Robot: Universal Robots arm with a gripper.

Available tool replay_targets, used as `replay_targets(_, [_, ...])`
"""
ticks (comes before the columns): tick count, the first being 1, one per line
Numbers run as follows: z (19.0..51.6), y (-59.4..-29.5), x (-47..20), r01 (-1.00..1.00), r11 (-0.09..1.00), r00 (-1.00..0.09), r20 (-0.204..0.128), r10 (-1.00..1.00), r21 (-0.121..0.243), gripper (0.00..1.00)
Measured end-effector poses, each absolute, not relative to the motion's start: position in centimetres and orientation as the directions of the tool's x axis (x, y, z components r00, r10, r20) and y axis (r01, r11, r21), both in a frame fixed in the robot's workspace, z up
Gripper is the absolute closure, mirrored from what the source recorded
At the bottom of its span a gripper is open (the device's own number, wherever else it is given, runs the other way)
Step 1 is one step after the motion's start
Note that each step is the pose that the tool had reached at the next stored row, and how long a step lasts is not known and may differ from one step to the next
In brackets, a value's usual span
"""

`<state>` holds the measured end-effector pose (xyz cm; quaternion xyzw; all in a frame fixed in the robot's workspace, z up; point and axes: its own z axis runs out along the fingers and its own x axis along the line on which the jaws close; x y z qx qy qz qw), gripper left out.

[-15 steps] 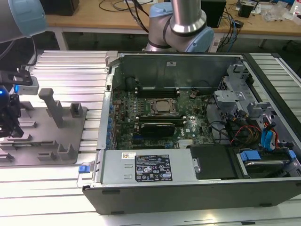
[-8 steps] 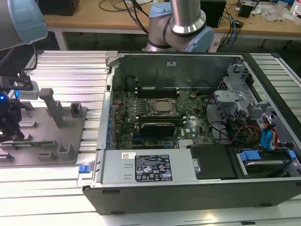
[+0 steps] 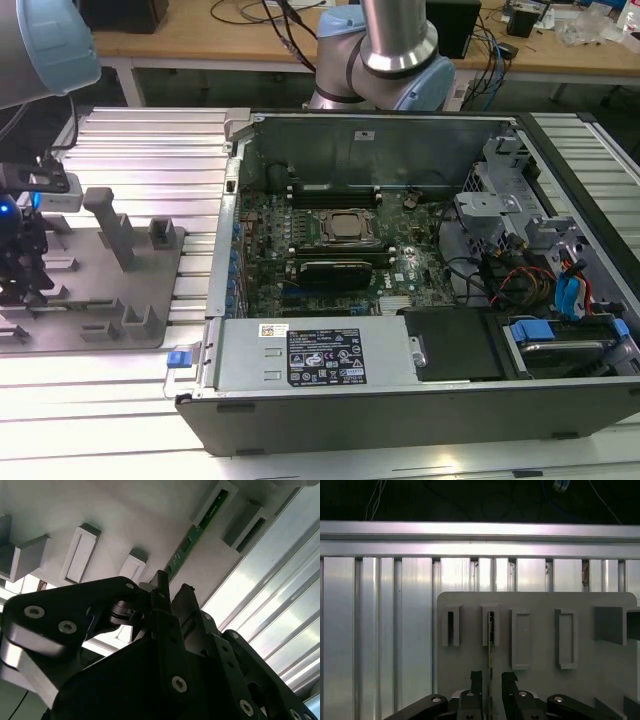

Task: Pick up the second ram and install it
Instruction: 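Pick up the second ram and move it above second insertion slot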

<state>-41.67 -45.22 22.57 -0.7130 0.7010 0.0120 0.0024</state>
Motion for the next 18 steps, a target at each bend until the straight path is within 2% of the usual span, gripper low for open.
replay_targets(6, [21.1,-45.2,-41.7,-1.000,-0.026,0.026,-0.021,-0.999,0.013,0.72])
replay_targets(13, [20.8,-45.2,-41.7,-1.000,-0.026,0.026,-0.020,-0.999,0.013,0.72])
replay_targets(14, [20.7,-45.2,-41.7,-1.000,-0.026,0.026,-0.021,-0.999,0.013,0.73])
replay_targets(15, [20.7,-45.2,-41.7,-1.000,-0.026,0.026,-0.020,-0.999,0.013,0.81])
replay_targets(18, [20.7,-45.2,-41.7,-1.000,-0.026,0.026,-0.021,-0.999,0.013,0.83])
